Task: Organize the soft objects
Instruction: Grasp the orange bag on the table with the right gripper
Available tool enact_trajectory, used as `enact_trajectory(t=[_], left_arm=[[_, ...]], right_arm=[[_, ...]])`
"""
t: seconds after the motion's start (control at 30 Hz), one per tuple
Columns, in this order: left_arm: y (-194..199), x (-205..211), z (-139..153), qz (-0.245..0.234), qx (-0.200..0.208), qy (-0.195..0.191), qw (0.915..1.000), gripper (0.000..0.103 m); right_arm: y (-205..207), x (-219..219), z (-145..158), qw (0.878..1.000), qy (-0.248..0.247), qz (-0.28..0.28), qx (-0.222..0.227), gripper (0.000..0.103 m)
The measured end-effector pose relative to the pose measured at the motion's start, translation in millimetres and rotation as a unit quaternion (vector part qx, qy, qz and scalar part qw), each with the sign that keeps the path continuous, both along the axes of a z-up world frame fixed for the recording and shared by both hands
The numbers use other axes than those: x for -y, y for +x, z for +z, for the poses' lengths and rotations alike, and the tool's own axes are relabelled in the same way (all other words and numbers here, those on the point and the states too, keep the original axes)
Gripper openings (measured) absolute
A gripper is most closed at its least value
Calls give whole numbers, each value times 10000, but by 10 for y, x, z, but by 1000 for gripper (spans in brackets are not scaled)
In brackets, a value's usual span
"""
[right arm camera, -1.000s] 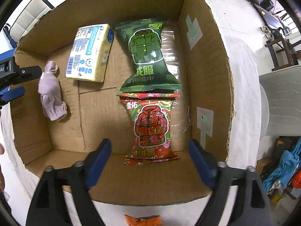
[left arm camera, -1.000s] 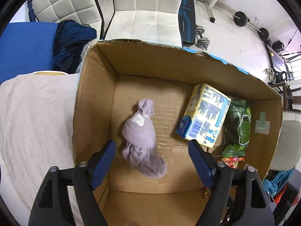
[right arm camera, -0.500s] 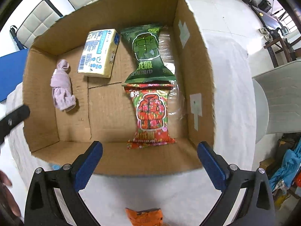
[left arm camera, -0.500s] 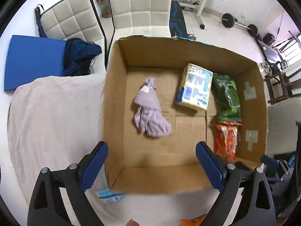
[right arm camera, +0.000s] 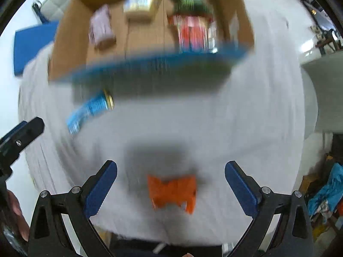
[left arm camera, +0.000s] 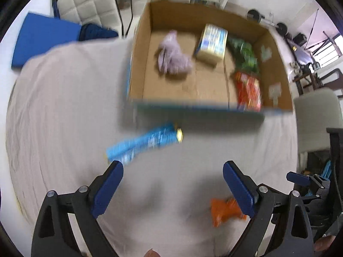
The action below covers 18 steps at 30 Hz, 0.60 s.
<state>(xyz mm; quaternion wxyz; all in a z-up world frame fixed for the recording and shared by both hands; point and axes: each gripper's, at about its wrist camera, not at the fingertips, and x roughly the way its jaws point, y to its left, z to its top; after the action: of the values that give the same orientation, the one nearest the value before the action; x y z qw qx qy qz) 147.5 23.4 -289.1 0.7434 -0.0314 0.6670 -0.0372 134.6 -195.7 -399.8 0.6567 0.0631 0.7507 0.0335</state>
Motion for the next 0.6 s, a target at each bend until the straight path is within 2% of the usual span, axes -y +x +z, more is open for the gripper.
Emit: enact_trajectory(t=[0.1, 0.2, 0.33, 0.5, 0.53, 0.6], left_arm=[[-260, -74, -253, 106, -326, 16, 9994, 95], [-440, -129, -485, 239, -647, -85, 9976, 95], [-632, -163, -681, 343, -852, -10, 9958, 95], [-707, -197, -762, 401, -898, 87, 9951, 95], [-718, -207, -772, 406, -904, 114, 9950, 95], [-725, -211, -782, 403, -894, 149, 9951, 95]], right_arm=[[-293, 22, -334, 9990, -47, -72, -438, 102], [-479, 4, -615, 9969, 142, -245, -731, 102], [-551, -150, -845, 9963, 165, -241, -810, 102], [-599, -304, -1032, 9959, -23, -139, -895, 102], [-596, -317, -1061, 9958, -90, -125, -898, 101], [-617, -337, -1100, 9955, -214, -41, -921, 89]])
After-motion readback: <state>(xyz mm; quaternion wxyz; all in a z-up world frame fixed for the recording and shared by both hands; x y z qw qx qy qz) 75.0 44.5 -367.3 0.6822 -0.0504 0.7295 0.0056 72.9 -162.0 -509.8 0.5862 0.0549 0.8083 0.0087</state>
